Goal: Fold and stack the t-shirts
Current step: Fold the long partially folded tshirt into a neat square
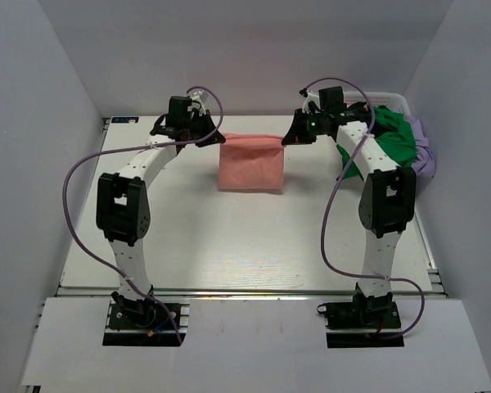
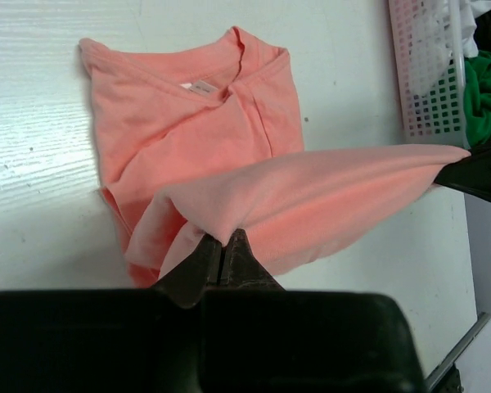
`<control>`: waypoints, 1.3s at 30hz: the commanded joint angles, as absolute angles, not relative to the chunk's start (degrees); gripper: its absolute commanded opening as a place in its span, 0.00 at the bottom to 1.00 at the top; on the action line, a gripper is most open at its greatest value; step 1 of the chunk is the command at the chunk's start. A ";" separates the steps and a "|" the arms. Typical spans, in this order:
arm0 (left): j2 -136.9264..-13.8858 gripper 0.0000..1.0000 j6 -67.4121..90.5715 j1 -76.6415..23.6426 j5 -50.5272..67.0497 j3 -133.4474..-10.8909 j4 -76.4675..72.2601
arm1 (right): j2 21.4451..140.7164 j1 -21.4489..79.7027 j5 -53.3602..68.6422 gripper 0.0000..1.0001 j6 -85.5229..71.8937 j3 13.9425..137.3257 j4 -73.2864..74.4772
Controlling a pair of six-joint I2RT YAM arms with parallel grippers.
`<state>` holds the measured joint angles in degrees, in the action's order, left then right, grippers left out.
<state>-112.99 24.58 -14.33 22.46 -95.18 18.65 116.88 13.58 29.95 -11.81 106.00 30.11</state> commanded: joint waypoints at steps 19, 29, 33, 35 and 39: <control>-132.26 0.00 28.73 -10.11 26.81 -111.35 5.98 | 136.82 10.38 28.74 0.00 -12.39 118.47 7.84; -137.55 1.00 28.14 -9.58 24.34 -120.23 -4.04 | 144.53 10.63 26.29 0.90 -19.69 132.99 -9.14; -133.08 1.00 26.37 -9.58 27.68 -114.54 -4.66 | 135.01 10.99 23.21 0.90 -17.32 117.29 -10.64; -131.57 1.00 25.23 -9.58 30.49 -110.93 -5.80 | 132.38 11.16 25.13 0.90 -15.73 115.93 -7.67; -132.27 1.00 22.76 -11.24 34.62 -110.39 -5.62 | 133.33 13.00 33.30 0.90 -12.75 119.43 2.00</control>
